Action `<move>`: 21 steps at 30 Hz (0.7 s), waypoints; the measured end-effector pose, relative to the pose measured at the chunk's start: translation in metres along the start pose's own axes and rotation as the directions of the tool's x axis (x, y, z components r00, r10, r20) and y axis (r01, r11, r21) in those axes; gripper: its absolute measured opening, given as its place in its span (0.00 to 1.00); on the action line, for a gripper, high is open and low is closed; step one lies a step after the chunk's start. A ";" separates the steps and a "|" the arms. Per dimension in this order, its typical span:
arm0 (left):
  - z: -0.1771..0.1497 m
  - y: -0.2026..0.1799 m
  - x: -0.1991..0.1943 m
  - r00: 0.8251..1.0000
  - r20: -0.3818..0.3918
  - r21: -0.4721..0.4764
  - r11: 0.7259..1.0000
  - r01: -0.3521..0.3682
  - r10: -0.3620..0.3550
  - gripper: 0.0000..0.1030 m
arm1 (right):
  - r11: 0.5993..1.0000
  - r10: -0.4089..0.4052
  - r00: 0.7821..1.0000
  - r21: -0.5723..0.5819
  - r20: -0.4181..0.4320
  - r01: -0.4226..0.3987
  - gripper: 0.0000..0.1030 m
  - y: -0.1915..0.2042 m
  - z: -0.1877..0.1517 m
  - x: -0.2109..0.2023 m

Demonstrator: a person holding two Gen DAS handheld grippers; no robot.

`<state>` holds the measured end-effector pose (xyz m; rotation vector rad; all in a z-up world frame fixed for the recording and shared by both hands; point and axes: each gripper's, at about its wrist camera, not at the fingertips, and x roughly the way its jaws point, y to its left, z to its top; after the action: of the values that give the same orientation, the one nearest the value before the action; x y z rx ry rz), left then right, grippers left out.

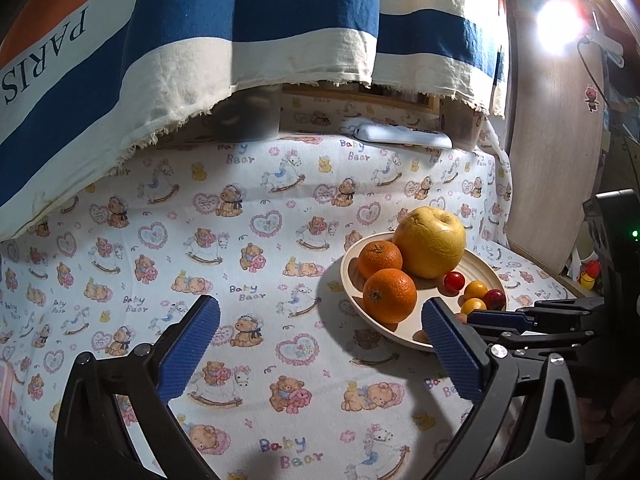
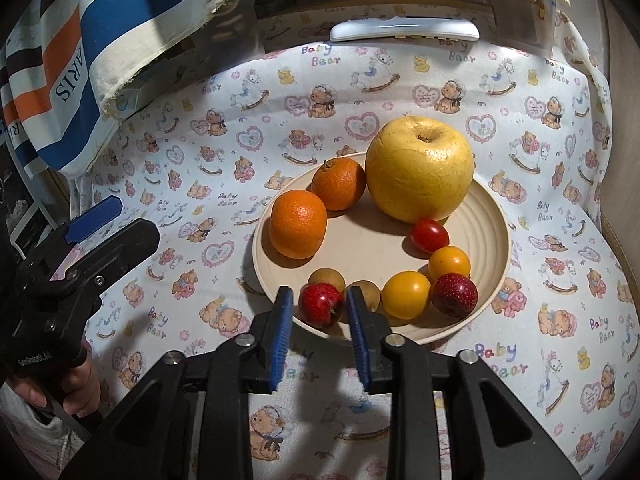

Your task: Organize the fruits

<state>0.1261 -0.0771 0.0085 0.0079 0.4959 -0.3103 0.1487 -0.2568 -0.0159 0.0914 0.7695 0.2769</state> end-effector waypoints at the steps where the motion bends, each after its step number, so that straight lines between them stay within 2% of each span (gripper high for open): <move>1: 0.000 0.000 -0.001 1.000 0.004 -0.001 1.000 -0.001 0.001 0.97 | 1.000 0.000 1.000 0.005 0.008 0.000 0.46 0.000 0.000 -0.001; 3: 0.000 0.000 -0.002 1.000 0.011 0.000 1.000 -0.002 0.002 0.97 | 1.000 -0.006 0.999 0.010 0.034 0.006 0.56 0.000 0.001 -0.005; 11: 0.003 -0.001 -0.013 0.998 0.064 0.003 1.000 -0.010 0.009 0.97 | 0.999 -0.043 0.988 -0.022 0.147 0.046 0.57 0.004 0.005 -0.026; 13: 0.004 -0.001 -0.016 0.997 0.079 0.005 1.000 -0.012 0.011 0.97 | 0.998 -0.057 0.983 -0.027 0.175 0.062 0.63 0.005 0.005 -0.030; 20: 0.010 -0.004 -0.029 0.991 0.131 0.012 0.999 -0.032 0.030 0.97 | 0.995 -0.079 0.971 -0.037 0.226 0.090 0.64 0.006 0.006 -0.039; 21: 0.011 -0.004 -0.031 0.990 0.139 0.013 0.999 -0.036 0.034 0.98 | 0.995 -0.081 0.969 -0.037 0.235 0.092 0.67 0.006 0.005 -0.040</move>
<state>0.1039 -0.0730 0.0327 0.0104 0.3544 -0.2783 0.1238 -0.2625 0.0161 0.0443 0.5310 0.1969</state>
